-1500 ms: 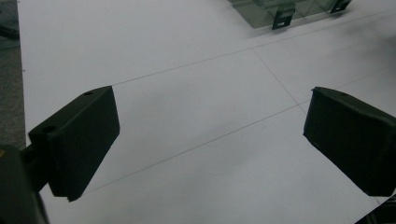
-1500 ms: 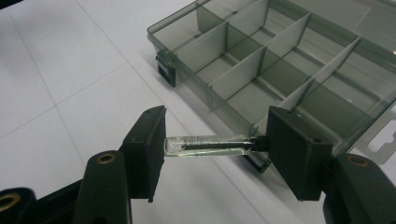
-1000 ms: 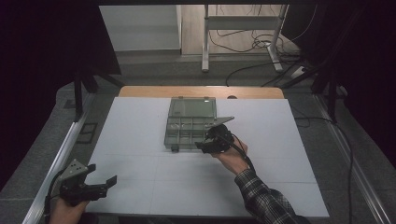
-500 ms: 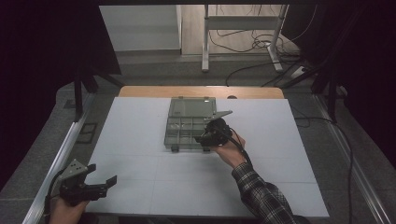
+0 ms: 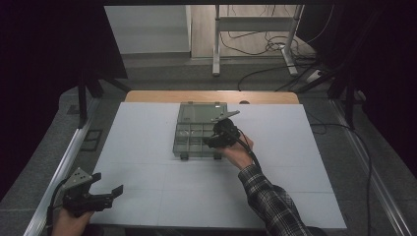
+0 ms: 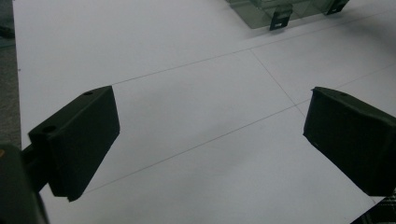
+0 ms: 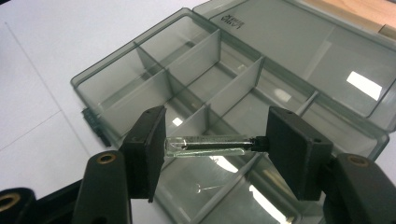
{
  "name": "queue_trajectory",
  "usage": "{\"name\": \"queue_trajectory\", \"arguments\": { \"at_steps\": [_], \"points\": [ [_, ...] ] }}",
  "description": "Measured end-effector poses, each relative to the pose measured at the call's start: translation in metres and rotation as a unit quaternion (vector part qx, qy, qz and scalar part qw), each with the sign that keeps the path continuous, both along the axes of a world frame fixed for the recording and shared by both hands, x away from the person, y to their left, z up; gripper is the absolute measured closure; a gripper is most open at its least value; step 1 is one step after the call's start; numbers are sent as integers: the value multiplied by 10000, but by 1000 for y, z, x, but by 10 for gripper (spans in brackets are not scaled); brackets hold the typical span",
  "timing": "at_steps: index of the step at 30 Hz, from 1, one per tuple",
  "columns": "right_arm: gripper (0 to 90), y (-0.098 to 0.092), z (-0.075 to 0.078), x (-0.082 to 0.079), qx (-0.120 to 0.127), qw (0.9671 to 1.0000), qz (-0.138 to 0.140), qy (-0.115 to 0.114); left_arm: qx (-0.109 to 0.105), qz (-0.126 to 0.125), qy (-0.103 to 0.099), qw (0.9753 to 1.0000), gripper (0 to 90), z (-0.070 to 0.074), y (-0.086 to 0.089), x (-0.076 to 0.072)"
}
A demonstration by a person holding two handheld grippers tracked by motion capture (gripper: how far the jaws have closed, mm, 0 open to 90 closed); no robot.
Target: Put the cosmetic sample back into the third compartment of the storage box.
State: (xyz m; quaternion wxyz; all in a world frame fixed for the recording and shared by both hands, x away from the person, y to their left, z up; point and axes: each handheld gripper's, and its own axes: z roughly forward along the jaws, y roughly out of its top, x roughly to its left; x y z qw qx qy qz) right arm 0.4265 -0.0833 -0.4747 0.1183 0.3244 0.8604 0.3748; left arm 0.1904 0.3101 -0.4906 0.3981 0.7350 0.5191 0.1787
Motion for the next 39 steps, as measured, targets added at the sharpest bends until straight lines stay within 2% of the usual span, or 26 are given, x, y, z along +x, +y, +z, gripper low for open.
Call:
{"name": "queue_trajectory", "arguments": {
  "at_steps": [25,32,39],
  "points": [
    [392,14,-11,38,-195,9994,-268,35,-39,-24,12,10000,40,0,1,0],
    [387,16,-14,44,-269,9991,-320,55,-47,-24,11,10000,39,0,1,0],
    [343,18,-16,44,-268,9991,-328,69,-53,-21,12,10000,39,0,1,0]
  ]
}}
